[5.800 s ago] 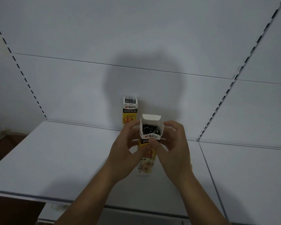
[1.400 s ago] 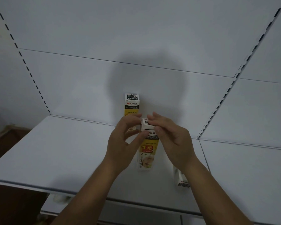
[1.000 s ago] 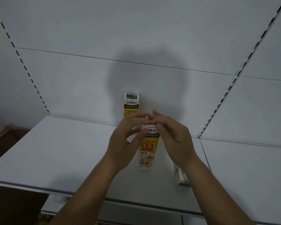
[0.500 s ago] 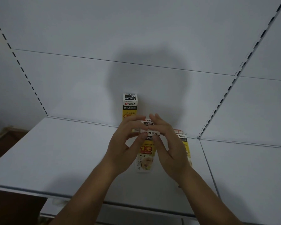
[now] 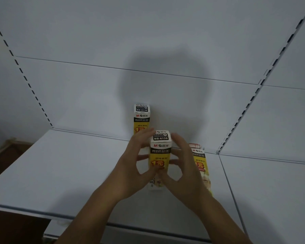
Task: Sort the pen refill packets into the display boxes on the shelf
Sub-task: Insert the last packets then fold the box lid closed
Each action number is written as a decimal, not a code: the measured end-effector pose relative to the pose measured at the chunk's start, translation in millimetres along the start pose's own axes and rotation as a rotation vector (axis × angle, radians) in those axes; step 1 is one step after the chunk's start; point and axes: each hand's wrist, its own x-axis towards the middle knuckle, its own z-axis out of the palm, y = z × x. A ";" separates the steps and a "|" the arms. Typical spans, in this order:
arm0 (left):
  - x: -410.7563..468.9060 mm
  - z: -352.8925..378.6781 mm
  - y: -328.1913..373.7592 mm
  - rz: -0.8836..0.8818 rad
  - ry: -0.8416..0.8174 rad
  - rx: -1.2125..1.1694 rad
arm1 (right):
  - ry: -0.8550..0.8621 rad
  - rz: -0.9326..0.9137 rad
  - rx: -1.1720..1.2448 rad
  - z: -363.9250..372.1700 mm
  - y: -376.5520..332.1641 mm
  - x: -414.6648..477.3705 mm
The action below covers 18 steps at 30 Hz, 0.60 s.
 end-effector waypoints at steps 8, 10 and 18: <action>0.9 5.2 -10.2 0.016 0.007 0.048 | -0.109 0.323 -0.061 3.6 2.0 5.9; 2.9 5.1 -12.1 0.006 0.026 0.099 | -0.087 0.340 -0.075 1.6 5.2 15.1; 9.9 -13.2 -3.3 -0.037 0.005 0.520 | -0.051 0.355 -0.252 -3.6 40.0 77.3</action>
